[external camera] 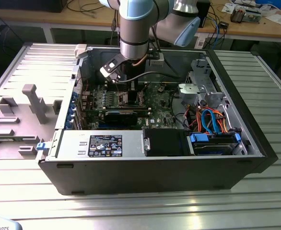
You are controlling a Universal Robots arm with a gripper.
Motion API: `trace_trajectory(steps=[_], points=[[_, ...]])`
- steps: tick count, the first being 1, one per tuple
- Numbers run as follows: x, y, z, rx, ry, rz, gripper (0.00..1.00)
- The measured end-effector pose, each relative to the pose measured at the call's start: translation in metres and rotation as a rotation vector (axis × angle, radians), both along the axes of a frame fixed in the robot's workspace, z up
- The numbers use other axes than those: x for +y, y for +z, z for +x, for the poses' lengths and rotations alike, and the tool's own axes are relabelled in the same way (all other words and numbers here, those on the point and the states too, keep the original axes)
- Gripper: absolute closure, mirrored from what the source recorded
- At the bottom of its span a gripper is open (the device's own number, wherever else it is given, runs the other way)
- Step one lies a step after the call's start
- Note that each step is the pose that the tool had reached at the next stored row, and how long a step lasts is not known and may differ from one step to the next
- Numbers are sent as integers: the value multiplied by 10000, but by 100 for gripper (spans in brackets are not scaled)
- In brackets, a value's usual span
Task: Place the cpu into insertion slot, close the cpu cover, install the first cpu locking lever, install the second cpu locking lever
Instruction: 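Place the cpu into insertion slot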
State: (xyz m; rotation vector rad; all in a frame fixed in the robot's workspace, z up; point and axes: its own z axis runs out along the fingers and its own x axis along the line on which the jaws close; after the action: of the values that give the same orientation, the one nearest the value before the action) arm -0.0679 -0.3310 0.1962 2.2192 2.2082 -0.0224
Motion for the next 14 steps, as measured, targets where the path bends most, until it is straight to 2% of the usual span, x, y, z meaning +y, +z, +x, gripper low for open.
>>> trace_trajectory(steps=[1,5,8,11,14], points=[[-1,1,-1,3,0,-8,38],[-3,4,-2,10,0,-17,38],[-3,38,-1,8,-1,-16,38],[-2,44,-1,9,-1,-15,38],[-3,63,1,10,0,-39,38]])
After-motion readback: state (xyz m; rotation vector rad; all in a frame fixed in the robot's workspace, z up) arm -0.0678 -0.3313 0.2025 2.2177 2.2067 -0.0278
